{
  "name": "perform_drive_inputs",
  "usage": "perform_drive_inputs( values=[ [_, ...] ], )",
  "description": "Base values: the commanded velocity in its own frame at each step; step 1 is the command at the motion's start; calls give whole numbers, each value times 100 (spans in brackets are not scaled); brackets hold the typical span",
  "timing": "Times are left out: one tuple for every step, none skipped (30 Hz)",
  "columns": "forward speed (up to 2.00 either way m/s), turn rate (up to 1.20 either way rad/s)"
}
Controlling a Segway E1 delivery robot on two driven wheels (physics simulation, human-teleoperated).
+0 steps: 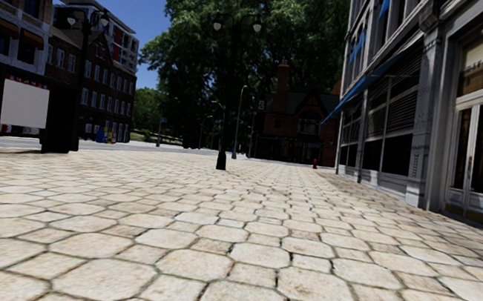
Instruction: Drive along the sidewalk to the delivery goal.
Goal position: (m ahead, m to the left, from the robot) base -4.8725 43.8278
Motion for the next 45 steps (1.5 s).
perform_drive_inputs(
  values=[
    [105, 51],
    [106, 52],
    [106, 53],
    [106, 54],
    [106, 54],
    [106, 55],
    [106, 55],
    [106, 55],
    [106, 56],
    [106, 57],
    [106, 57],
    [106, 57],
    [106, 58],
    [106, 58],
    [106, 58],
    [106, 58],
    [106, 58],
    [106, 58],
    [106, 58],
    [106, 58],
    [106, 58],
    [106, 59],
    [106, 59],
    [106, 59],
    [106, 59],
    [106, 59],
    [106, 59],
    [106, 59],
    [106, 60],
    [106, 60],
    [106, 60],
    [106, 60],
    [106, 61],
    [109, 61],
    [109, 61],
    [109, 61],
    [109, 62],
    [110, 62],
    [110, 62],
    [110, 62],
    [111, 62],
    [111, 62],
    [111, 62],
    [112, 62],
    [112, 62]
  ],
)
